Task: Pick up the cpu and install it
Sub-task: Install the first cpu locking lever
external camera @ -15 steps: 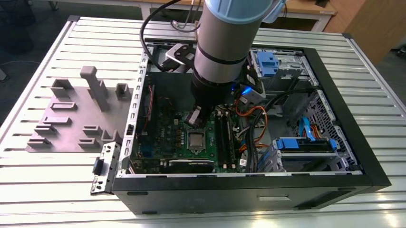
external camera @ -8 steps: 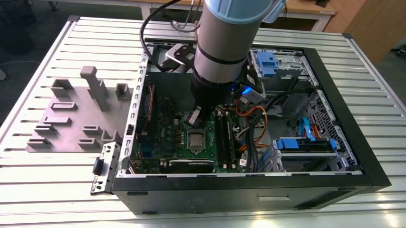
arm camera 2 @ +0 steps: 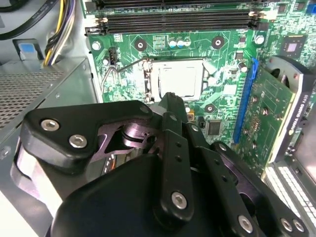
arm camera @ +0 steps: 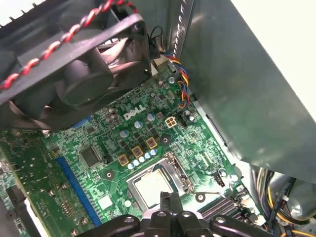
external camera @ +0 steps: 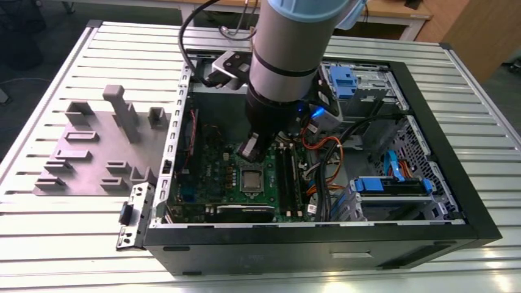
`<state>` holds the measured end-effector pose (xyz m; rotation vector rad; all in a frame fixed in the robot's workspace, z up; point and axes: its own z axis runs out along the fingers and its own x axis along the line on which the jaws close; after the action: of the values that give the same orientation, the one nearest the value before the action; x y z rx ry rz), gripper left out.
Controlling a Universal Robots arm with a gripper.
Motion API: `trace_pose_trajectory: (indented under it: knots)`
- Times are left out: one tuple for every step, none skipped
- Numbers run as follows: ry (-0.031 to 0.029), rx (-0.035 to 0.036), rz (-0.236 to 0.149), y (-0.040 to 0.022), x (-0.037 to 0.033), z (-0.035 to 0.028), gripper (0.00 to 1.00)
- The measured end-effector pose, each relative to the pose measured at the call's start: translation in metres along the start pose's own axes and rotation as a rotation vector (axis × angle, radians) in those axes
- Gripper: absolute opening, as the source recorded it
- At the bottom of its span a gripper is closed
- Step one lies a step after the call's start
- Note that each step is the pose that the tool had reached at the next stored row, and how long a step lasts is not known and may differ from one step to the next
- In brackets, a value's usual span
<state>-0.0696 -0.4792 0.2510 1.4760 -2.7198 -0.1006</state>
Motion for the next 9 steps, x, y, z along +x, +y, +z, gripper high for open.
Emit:
trace_pose_trajectory:
  knots:
    - [-0.0012, 0.0016, 0.000, 0.0001, 0.0000, -0.0007, 0.11]
    - [-0.0052, 0.0076, -0.001, 0.0002, 0.0001, -0.0006, 0.11]
    - [-0.0090, 0.0138, -0.004, 0.0003, 0.0001, -0.0005, 0.11]
    - [-0.0112, 0.0181, -0.014, 0.0002, 0.0000, -0.0005, 0.11]
    - [-0.0114, 0.0200, -0.027, 0.0002, 0.0000, -0.0006, 0.11]
    - [-0.0116, 0.0219, -0.040, 0.0002, 0.0000, -0.0006, 0.11]
    - [-0.0119, 0.0240, -0.054, 0.0002, 0.0000, -0.0006, 0.11]
    - [-0.0121, 0.0261, -0.068, 0.0002, 0.0001, -0.0007, 0.11]
    - [-0.0123, 0.0282, -0.083, 0.0002, 0.0001, -0.0007, 0.11]
